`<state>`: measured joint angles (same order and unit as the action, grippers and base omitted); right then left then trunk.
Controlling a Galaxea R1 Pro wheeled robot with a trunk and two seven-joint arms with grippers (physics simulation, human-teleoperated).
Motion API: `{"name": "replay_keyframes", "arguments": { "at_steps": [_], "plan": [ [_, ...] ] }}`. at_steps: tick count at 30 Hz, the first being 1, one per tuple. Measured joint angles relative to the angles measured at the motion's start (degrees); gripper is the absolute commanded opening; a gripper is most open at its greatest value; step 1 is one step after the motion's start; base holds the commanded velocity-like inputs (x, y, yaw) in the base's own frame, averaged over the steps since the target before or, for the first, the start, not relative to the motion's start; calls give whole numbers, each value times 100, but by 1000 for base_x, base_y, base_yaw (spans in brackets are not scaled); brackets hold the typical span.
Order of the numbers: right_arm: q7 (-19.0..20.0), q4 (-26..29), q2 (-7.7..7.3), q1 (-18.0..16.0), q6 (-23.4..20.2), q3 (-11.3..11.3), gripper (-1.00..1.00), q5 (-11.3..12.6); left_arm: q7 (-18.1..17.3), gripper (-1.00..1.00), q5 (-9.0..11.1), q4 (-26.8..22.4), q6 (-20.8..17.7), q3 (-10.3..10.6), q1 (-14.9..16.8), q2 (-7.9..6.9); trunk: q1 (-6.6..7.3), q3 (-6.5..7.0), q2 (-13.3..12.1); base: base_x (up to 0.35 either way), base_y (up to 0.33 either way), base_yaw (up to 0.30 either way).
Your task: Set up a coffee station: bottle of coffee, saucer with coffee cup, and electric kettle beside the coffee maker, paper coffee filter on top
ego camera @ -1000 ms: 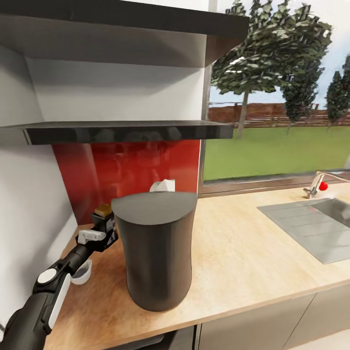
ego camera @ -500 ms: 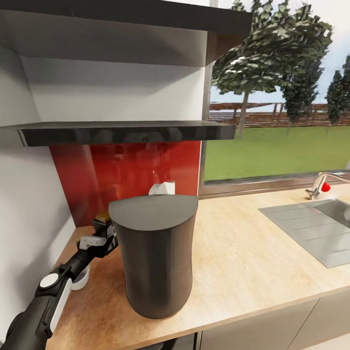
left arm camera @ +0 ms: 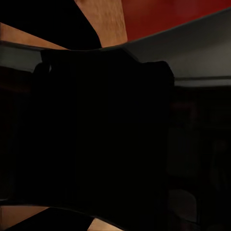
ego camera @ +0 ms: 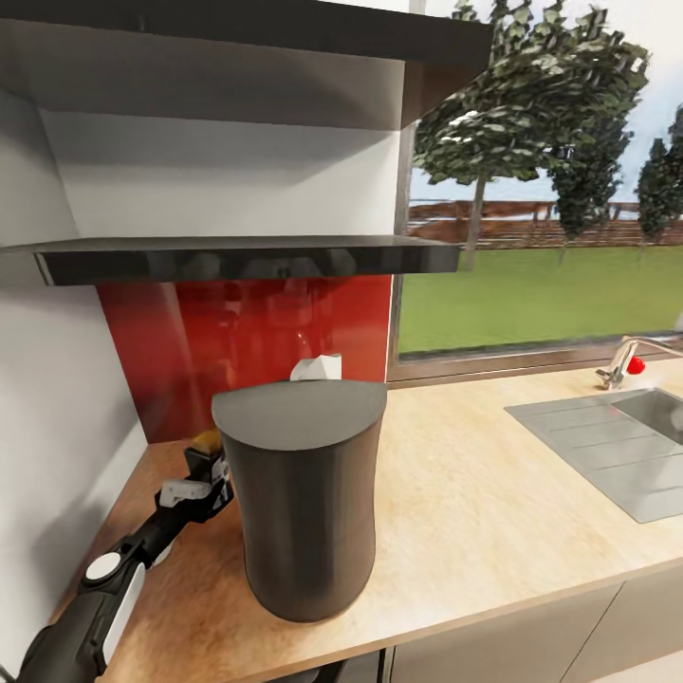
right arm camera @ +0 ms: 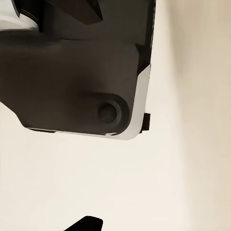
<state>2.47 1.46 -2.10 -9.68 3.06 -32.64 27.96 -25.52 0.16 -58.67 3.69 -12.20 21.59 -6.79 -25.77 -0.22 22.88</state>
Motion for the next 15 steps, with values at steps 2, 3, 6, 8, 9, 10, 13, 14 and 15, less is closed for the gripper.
{"name": "replay_keyframes", "arguments": {
  "at_steps": [2,3,6,8,9,10,13,14,15],
  "plan": [
    [0,0,0,3,0,0,100,0,0,-100,6,68,19,1,0,6,0,0,0,0,0,0],
    [0,0,0,3,0,0,100,0,0,-100,12,80,23,0,0,5,0,0,0,0,0,0],
    [0,0,0,3,0,0,100,0,1,-100,23,141,76,1,0,8,0,0,0,0,0,0],
    [0,0,0,3,0,0,100,0,1,-100,31,167,102,0,0,18,0,0,0,0,0,0],
    [0,0,0,3,0,0,100,0,1,-100,32,170,105,0,0,23,0,0,0,0,0,0],
    [0,0,0,3,0,0,100,0,1,-100,33,173,112,2,0,31,0,0,0,0,0,0],
    [0,0,0,3,0,0,100,0,2,-100,34,179,115,7,0,35,0,0,0,0,0,0],
    [0,0,0,3,0,0,100,0,1,-100,32,191,116,8,0,35,0,0,0,0,0,0],
    [0,0,0,3,0,0,100,0,1,-100,27,233,118,6,2,36,0,0,0,0,0,0]
  ]
}}
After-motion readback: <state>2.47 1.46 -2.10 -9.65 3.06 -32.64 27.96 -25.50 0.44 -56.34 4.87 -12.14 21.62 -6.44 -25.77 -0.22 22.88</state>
